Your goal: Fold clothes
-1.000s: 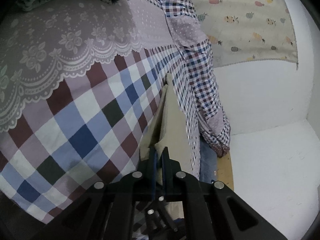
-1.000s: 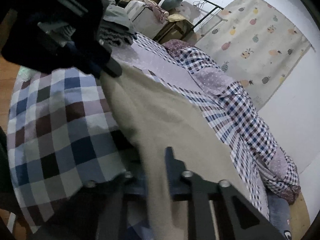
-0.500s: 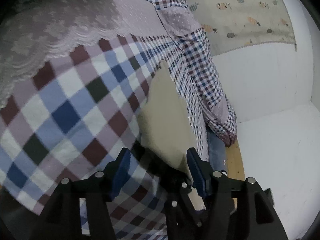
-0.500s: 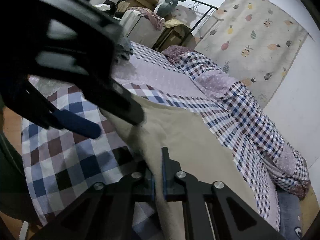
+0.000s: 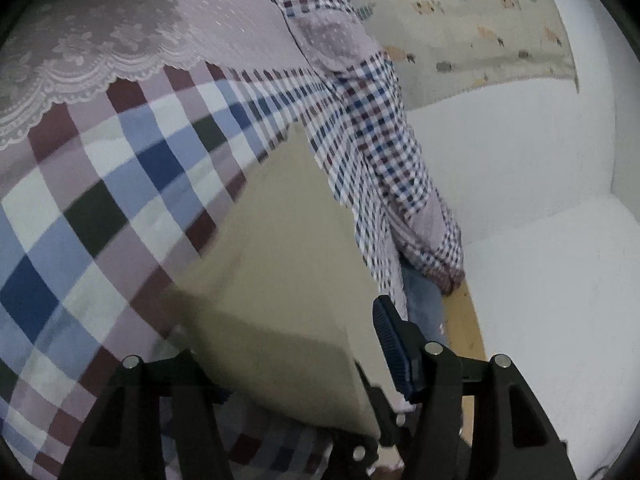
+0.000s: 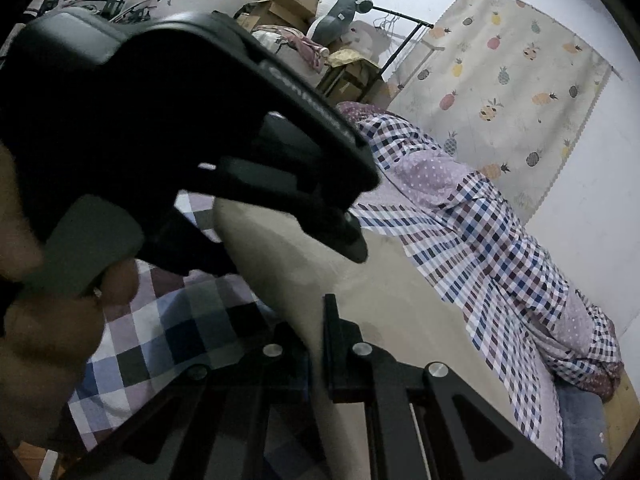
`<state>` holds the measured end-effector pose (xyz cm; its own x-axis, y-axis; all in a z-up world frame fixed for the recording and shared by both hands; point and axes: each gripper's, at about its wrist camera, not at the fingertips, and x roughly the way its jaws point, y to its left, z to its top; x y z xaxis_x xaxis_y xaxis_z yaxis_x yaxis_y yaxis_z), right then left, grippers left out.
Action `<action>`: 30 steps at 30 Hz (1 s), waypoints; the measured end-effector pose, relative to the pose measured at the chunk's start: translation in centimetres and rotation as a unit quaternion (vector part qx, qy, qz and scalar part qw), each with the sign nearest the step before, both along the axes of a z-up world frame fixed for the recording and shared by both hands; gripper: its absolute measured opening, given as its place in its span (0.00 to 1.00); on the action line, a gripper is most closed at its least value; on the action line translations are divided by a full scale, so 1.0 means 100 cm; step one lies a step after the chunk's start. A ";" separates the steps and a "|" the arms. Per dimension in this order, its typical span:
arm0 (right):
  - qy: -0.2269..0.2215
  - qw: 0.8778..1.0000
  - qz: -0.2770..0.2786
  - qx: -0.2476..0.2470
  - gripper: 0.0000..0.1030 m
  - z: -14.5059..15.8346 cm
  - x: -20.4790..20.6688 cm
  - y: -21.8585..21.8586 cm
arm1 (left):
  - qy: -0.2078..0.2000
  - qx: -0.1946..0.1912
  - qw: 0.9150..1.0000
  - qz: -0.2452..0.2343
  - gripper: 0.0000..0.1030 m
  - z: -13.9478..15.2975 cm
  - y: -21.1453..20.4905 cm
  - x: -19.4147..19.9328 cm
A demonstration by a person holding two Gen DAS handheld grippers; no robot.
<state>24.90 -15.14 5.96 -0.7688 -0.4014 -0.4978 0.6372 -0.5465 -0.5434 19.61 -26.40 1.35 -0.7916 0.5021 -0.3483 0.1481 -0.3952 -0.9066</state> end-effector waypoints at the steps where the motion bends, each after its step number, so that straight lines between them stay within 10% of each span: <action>1: 0.002 1.000 0.000 0.001 0.04 -0.001 0.001 0.000 | -0.001 0.001 1.000 0.002 0.35 -0.001 -0.001 -0.001; 6: 0.023 1.000 0.004 0.021 0.06 -0.008 0.006 0.000 | 0.005 0.014 1.000 0.003 0.14 0.001 -0.006 -0.003; 11: 0.075 0.996 -0.016 0.049 0.44 -0.024 0.016 0.008 | 0.017 0.005 1.000 -0.001 0.11 0.013 -0.009 -0.003; 30: 0.102 0.958 -0.234 0.130 0.48 -0.046 -0.027 0.176 | 0.039 0.038 0.998 -0.005 0.10 0.037 -0.018 -0.022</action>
